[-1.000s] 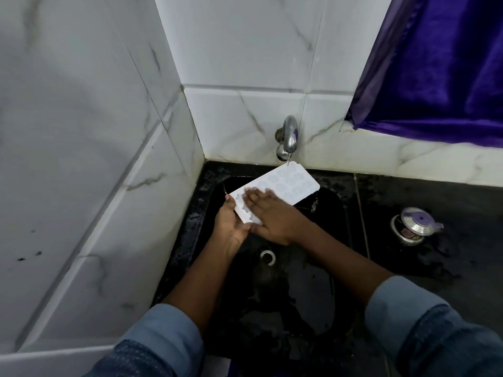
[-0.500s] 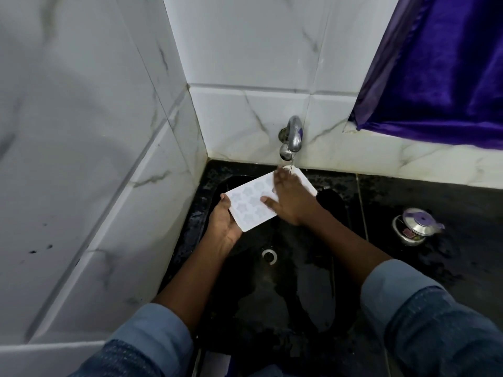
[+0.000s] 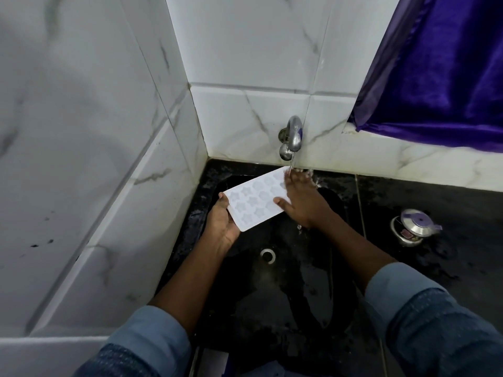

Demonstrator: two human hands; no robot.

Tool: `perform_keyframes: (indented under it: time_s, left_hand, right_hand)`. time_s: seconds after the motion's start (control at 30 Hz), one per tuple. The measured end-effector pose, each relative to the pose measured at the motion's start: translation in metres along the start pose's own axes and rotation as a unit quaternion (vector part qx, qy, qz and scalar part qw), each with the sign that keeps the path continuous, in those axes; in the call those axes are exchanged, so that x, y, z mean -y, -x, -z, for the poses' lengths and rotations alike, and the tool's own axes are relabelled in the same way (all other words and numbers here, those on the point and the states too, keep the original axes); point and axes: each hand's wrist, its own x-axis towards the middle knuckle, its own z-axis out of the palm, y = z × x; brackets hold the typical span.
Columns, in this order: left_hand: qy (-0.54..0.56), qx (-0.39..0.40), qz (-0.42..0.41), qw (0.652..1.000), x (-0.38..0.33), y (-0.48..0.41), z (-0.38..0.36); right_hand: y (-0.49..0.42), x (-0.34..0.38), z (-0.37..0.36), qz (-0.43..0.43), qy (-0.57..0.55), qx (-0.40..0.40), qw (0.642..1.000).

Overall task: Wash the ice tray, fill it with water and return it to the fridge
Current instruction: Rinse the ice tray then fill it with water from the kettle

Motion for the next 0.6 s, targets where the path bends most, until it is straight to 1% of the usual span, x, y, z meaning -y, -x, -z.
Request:
perform_keyframes:
  time_s: [0.03, 0.07, 0.1, 0.13, 0.17, 0.27, 0.3, 0.4, 0.43, 0.47, 0.53, 0.57, 0.6]
  left_hand:
    - [0.0, 0.002, -0.002, 1.0, 0.001, 0.001, -0.001]
    - [0.003, 0.007, -0.001, 1.0, 0.002, 0.003, -0.002]
    - [0.006, 0.009, 0.004, 1.0, 0.003, 0.005, -0.003]
    - [0.012, 0.013, 0.008, 1.0, 0.004, 0.005, -0.003]
    - [0.015, 0.01, 0.006, 1.0, 0.005, 0.005, -0.003]
    - [0.006, -0.007, -0.003, 1.0, 0.007, 0.006, -0.008]
    - [0.006, -0.005, -0.002, 1.0, 0.009, 0.006, -0.011]
    - [0.016, -0.001, 0.004, 1.0, 0.011, 0.009, -0.015]
    - [0.018, -0.003, 0.002, 1.0, 0.011, 0.01, -0.017]
    - [0.018, -0.004, -0.002, 1.0, 0.011, 0.01, -0.017]
    - [0.018, -0.003, -0.003, 1.0, 0.011, 0.012, -0.021]
    - [0.01, 0.003, -0.006, 1.0, 0.012, 0.014, -0.023]
    - [0.002, 0.011, -0.008, 1.0, 0.013, 0.015, -0.026]
  right_hand:
    - [0.002, 0.003, -0.003, 0.018, 0.003, 0.013, 1.0]
    - [0.006, 0.009, -0.008, 0.06, 0.013, 0.03, 0.998]
    - [0.009, 0.013, -0.014, 0.105, 0.027, 0.035, 0.993]
    - [0.01, 0.015, -0.016, 0.129, 0.037, 0.033, 0.99]
    - [0.008, 0.011, -0.016, 0.127, 0.033, 0.025, 0.991]
    - [0.0, 0.0, -0.006, 0.017, -0.022, -0.006, 1.0]
    - [0.0, 0.003, -0.005, 0.021, -0.028, 0.002, 0.999]
    - [0.008, 0.018, -0.014, 0.151, 0.015, 0.036, 0.988]
    - [0.008, 0.017, -0.014, 0.168, 0.02, 0.037, 0.985]
    - [0.004, 0.011, -0.011, 0.153, 0.009, 0.031, 0.988]
    - [-0.004, -0.003, -0.005, 0.065, -0.039, 0.001, 0.997]
    - [-0.004, -0.003, -0.004, 0.051, -0.047, 0.0, 0.998]
    - [-0.002, 0.003, -0.006, 0.077, -0.05, 0.021, 0.996]
